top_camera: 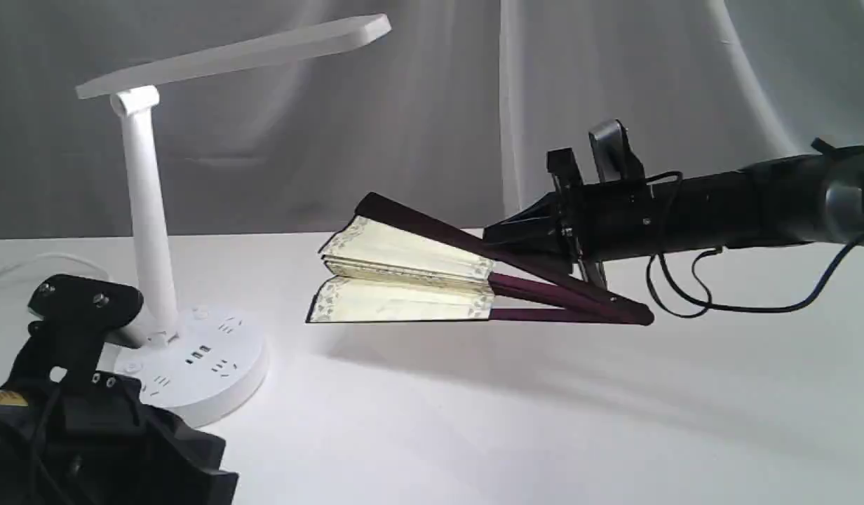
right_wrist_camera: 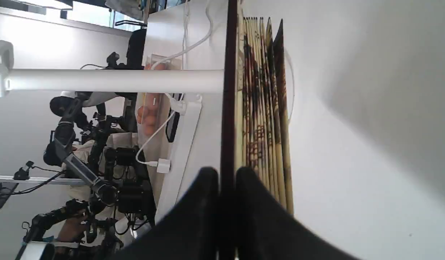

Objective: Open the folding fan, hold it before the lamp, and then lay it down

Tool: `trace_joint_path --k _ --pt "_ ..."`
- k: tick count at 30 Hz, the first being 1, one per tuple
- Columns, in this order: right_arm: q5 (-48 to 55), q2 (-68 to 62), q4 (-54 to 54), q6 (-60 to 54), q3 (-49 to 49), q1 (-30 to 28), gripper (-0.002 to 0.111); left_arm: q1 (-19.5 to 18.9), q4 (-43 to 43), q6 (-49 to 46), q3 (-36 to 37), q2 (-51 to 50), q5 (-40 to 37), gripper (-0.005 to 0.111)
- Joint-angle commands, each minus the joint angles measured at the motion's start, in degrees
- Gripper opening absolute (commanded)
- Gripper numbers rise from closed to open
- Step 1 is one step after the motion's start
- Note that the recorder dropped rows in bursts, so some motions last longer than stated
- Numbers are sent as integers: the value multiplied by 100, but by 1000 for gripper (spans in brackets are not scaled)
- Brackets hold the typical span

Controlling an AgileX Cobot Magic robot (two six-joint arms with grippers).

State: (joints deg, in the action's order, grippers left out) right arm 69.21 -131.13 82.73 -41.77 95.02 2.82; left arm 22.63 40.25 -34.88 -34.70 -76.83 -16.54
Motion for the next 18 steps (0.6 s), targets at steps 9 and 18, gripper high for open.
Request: trace_joint_path --k 9,18 --pt "75 90 125 35 -25 11 0 32 -4454 3870 -680 32 -1056 0" --pt "75 90 125 21 -25 11 0 232 -3478 3653 1064 650 2927 0"
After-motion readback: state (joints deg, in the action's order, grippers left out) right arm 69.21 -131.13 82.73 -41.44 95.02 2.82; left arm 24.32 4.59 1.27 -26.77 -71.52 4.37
